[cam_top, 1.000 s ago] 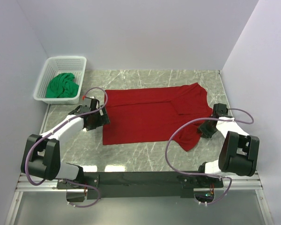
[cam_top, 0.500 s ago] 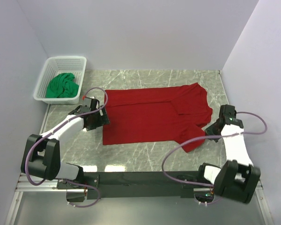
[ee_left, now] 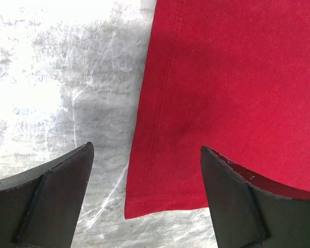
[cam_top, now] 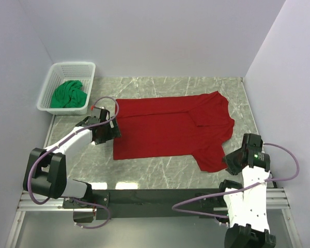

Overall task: Fold and stack the t-shirts
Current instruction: Fold the tshirt

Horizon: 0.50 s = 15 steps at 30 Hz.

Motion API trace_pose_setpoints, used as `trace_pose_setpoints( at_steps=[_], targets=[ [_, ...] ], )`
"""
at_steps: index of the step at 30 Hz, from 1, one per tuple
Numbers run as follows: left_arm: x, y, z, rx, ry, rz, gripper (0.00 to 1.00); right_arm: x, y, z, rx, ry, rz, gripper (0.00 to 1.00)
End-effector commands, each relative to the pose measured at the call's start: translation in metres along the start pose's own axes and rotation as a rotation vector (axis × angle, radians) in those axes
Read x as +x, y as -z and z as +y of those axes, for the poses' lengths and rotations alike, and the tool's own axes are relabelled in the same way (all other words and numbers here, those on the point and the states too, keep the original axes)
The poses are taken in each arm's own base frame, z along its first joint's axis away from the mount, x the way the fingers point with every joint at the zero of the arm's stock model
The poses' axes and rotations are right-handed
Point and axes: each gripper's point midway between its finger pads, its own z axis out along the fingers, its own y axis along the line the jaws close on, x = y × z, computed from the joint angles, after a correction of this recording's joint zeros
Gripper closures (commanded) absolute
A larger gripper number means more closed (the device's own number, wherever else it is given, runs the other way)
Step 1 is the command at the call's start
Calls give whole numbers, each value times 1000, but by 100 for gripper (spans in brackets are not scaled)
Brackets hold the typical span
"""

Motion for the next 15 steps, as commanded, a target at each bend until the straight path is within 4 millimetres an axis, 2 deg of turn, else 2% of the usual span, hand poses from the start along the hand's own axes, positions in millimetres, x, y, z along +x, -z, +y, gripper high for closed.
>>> trace_pose_setpoints(
  at_steps=[1, 3, 5, 8, 9, 11, 15],
  targets=[
    [-4, 4, -4, 13, -24, -9, 10, -8, -6, 10, -31, 11, -16, 52],
    [-2, 4, -4, 12, -27, -2, 10, -18, -16, 22, -48, 58, -21, 47],
    [-1, 3, -4, 12, -27, 3, 10, -29, -21, 26, -29, 109, -34, 46],
    [-2, 4, -2, 4, -31, -2, 10, -50, -33, 42, -46, 195, -68, 46],
    [-2, 4, 0, -2, -33, -6, 10, -58, -35, 57, -102, 227, -89, 45],
    [-2, 3, 1, -7, -33, -7, 10, -66, -35, 67, -116, 284, -92, 45],
    [-2, 2, 0, -2, -27, -9, 11, -78, -49, 86, -139, 357, -71, 43]
  ],
)
